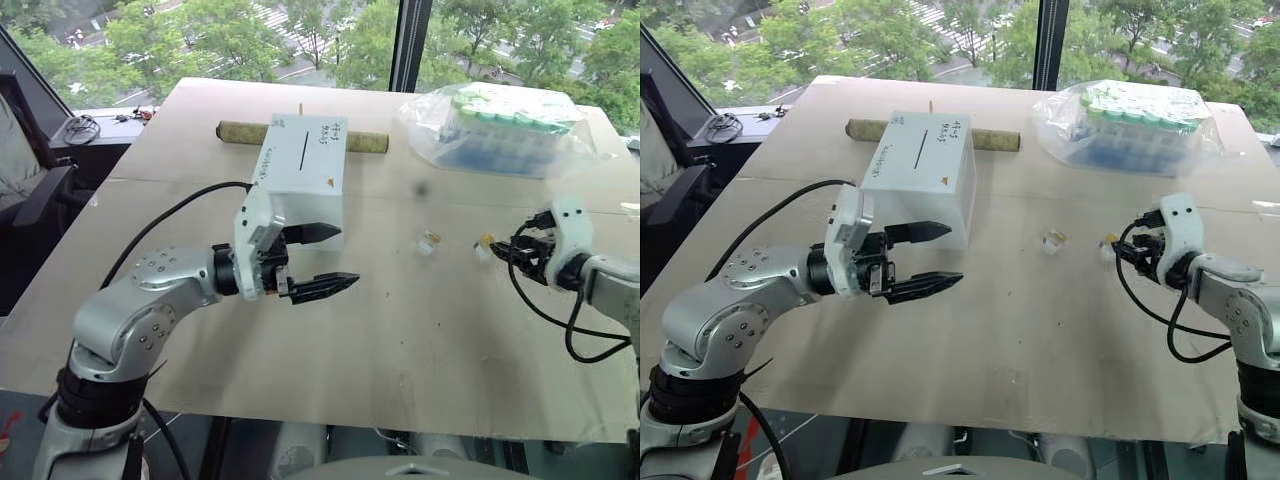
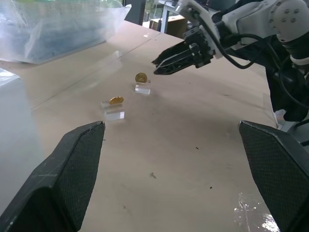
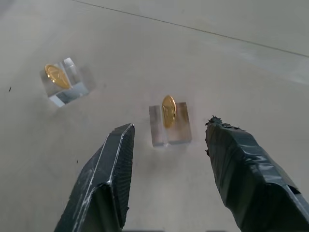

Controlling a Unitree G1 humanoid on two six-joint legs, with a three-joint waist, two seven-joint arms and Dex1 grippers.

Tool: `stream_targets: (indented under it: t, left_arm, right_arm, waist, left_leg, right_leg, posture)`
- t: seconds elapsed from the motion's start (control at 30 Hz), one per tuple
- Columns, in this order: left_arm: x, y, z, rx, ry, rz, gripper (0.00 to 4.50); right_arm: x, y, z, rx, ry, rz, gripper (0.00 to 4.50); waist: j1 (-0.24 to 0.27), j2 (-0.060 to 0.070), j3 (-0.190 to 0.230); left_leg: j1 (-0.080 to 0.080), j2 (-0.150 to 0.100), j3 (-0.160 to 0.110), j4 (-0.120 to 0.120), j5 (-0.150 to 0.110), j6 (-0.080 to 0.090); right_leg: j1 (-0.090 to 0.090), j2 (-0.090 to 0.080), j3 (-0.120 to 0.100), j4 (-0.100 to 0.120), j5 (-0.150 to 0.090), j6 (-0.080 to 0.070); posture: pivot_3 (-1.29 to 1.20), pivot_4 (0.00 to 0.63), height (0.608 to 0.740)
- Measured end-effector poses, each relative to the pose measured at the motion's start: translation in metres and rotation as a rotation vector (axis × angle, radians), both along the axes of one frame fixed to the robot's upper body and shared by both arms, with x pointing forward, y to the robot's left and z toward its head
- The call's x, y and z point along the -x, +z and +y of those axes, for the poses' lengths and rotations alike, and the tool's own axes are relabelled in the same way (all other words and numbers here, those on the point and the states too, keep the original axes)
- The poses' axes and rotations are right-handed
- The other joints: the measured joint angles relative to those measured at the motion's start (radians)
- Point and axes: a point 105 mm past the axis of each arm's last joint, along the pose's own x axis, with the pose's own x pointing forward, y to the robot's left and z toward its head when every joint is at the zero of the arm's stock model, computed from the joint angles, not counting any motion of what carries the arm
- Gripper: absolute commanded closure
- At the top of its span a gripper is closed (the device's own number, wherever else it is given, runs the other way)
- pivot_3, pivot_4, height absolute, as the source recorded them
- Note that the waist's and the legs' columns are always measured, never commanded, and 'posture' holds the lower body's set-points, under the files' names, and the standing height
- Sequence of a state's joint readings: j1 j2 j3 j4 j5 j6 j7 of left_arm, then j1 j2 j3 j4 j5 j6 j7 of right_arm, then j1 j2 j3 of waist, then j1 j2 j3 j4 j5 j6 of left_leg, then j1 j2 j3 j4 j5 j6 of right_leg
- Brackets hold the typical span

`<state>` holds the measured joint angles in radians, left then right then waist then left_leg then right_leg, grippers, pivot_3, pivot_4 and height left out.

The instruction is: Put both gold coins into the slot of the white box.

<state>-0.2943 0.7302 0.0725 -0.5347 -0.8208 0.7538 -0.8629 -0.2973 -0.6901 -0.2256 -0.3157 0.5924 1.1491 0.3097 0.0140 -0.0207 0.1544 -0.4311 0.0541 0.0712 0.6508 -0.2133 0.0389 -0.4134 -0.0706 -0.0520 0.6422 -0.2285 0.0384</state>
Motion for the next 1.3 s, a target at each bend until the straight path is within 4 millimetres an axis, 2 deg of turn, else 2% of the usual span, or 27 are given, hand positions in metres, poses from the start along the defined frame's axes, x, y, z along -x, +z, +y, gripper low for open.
stream_targets:
  t: [0.63, 0.73, 0.8, 1.17, 1.27, 1.3]
  left_arm:
    - [0.004, -0.003, 0.006, -0.005, 0.053, -0.002, 0.0]
    - [0.004, -0.003, 0.007, -0.007, 0.054, -0.001, 0.0]
    - [0.004, -0.004, 0.007, -0.012, 0.055, -0.001, 0.0]
    - [0.004, -0.006, 0.01, -0.018, 0.073, -0.01, 0.0]
    - [0.003, -0.005, 0.008, 0.004, 0.08, -0.002, 0.0]
    - [0.002, -0.003, 0.006, 0.02, 0.076, 0.012, 0.0]
  right_arm:
    - [-0.023, -0.009, -0.001, 0.043, 0.024, 0.008, 2.81]
    - [-0.023, -0.01, 0.0, 0.04, 0.025, 0.008, 3.69]
    - [-0.024, -0.011, 0.001, 0.036, 0.03, 0.01, 4.45]
    - [-0.024, -0.008, 0.005, 0.02, 0.054, -0.003, 4.45]
    - [-0.023, 0.002, 0.007, 0.006, 0.075, -0.047, 4.45]
    - [-0.021, 0.01, 0.009, -0.02, 0.097, -0.078, 4.45]
  waist:
    - [0.0, 0.0, 0.0]
    - [-0.001, 0.0, 0.0]
    - [-0.001, 0.0, 0.0]
    - [-0.001, 0.0, 0.0]
    - [0.0, 0.0, 0.0]
    - [0.001, 0.0, 0.0]
  left_leg:
    - [0.0, 0.0, 0.001, 0.0, 0.0, 0.0]
    - [0.0, 0.0, 0.001, 0.0, 0.0, 0.0]
    - [0.0, 0.0, 0.001, 0.0, 0.0, 0.0]
    - [0.0, 0.0, 0.001, 0.0, 0.0, 0.0]
    - [0.0, 0.0, 0.0, 0.0, 0.0, 0.0]
    - [0.0, 0.0, 0.0, 0.0, 0.0, 0.0]
  right_leg:
    - [0.0, 0.0, 0.001, 0.0, 0.001, 0.001]
    - [0.0, 0.0, 0.001, 0.0, 0.001, 0.001]
    - [0.0, 0.0, 0.001, 0.0, 0.001, 0.001]
    - [0.0, 0.0, 0.001, 0.0, 0.001, 0.001]
    - [0.0, 0.0, 0.001, 0.0, 0.001, 0.001]
    - [0.0, 0.0, 0.001, 0.0, 0.001, 0.002]
  posture:
    - [0.0, 0.15, 0.74]
    - [0.0, 0.15, 0.74]
    - [0.0, 0.15, 0.74]
    - [0.0, 0.15, 0.74]
    - [0.0, 0.15, 0.74]
    - [0.0, 0.15, 0.74]
